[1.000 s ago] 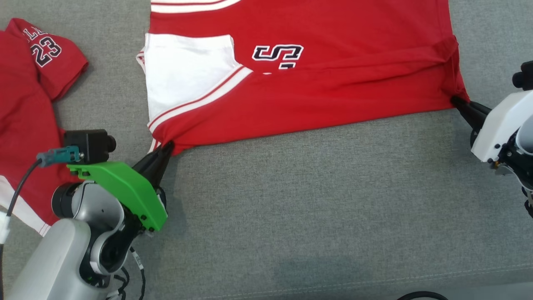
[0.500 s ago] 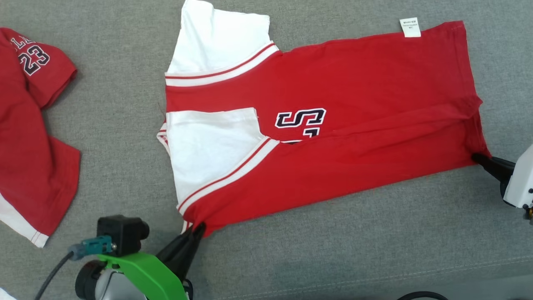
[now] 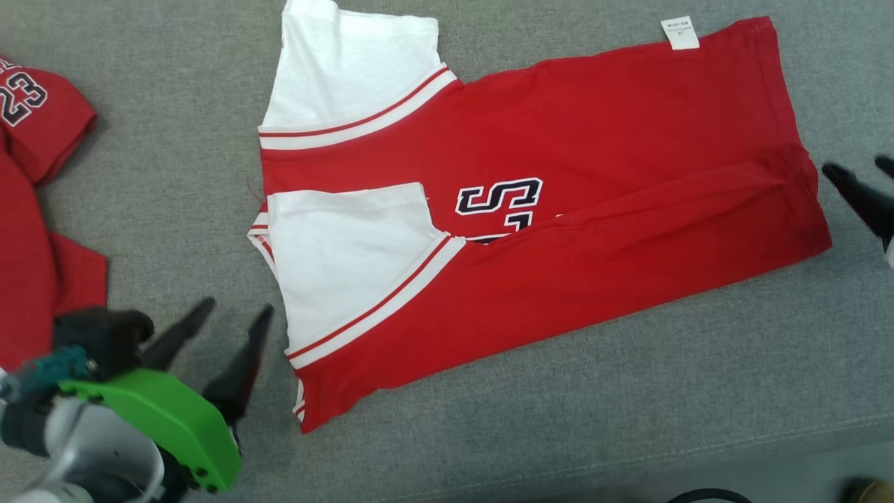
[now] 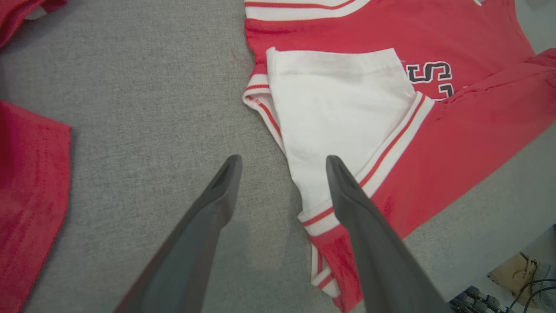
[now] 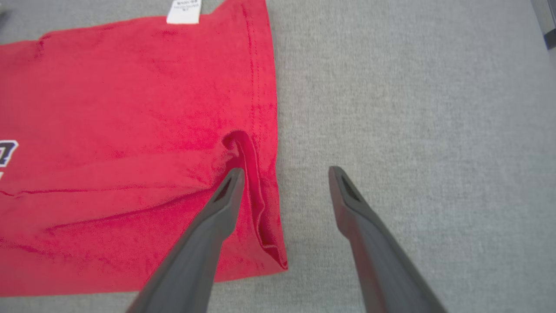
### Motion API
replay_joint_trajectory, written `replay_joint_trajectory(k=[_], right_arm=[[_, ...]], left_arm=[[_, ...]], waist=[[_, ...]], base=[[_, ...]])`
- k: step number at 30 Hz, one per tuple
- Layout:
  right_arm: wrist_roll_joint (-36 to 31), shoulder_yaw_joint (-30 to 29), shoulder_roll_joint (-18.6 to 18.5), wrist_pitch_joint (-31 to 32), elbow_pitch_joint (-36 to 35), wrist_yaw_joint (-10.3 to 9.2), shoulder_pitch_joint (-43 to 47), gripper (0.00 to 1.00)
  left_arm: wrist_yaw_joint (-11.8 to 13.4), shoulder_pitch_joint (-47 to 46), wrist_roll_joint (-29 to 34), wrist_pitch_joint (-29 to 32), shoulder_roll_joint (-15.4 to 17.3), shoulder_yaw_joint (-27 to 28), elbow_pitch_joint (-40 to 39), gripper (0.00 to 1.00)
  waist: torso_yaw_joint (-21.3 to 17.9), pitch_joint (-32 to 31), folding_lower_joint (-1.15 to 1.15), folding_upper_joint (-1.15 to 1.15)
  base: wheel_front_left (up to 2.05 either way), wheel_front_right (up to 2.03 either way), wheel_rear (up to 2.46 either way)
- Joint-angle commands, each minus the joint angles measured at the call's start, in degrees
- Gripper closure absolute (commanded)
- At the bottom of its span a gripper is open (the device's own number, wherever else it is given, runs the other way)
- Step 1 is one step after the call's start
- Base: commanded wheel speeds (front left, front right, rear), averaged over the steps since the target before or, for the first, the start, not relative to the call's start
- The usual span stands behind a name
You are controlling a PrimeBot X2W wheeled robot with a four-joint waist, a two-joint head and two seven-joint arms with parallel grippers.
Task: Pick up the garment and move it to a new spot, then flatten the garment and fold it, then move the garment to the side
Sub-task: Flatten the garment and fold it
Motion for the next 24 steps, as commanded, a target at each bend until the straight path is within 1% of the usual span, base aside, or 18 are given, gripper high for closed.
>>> replay_joint_trajectory(k=[1,3,7,10,13,14,15,18,24], right_arm=[[-0.34,0.14,0.82,-0.25,-0.63,0.0,-1.4,0.0],[-1.95,0.3,1.45,-0.31,-1.41,-0.02,-4.54,0.0],[-5.21,1.54,3.18,0.16,0.3,-0.01,-12.62,0.0],[-7.36,2.85,4.74,0.58,3.57,-0.02,-18.59,0.0],[-9.01,4.58,6.76,0.42,6.71,-0.01,-24.2,0.0],[-9.73,5.87,7.65,0.29,8.69,-0.01,-26.88,0.0],[-9.92,6.39,7.93,0.06,9.79,-0.03,-28.24,0.0],[-10.53,8.16,8.66,-1.06,12.9,-0.03,-31.4,0.0],[-10.58,12.56,10.49,-3.6,17.72,-0.03,-35.09,0.0]], left_arm=[[0.08,-2.04,0.06,0.58,1.08,0.74,-0.08,0.0],[-0.94,-5.89,-1.03,2.61,2.32,2.16,-0.4,0.0],[-3.92,-18.41,-4.99,8.42,1.76,2.72,3.33,0.0],[-5.98,-29.67,-6.96,13.33,-0.87,0.8,8.68,0.0],[-6.99,-40.08,-8.53,17.78,-4.0,-1.26,14.72,0.0],[-7.45,-45.62,-9.17,20.14,-6.35,-2.63,18.57,0.0],[-7.63,-48.28,-9.18,20.99,-7.28,-3.1,20.53,0.0],[-8.2,-54.37,-7.82,22.84,-9.33,-5.07,25.55,0.0],[-9.22,-60.18,-6.05,24.98,-9.94,-6.98,32.81,0.0]], waist=[[-0.93,1.46,0.0,0.0],[-0.89,2.93,0.0,0.0],[-0.01,6.69,0.0,0.0],[0.44,9.41,0.0,0.0],[0.5,11.72,0.0,0.0],[0.41,12.83,0.0,0.0],[0.3,13.37,0.0,0.0],[-0.18,14.31,0.0,0.0],[-1.99,15.36,0.0,0.0]], base=[[0.0,0.0,0.0],[0.0,0.0,0.0],[0.0,0.0,0.0],[0.0,0.0,0.0],[0.0,0.0,0.0],[0.0,0.0,0.0],[0.0,0.0,0.0],[0.0,0.0,0.0],[0.0,0.0,0.0]])
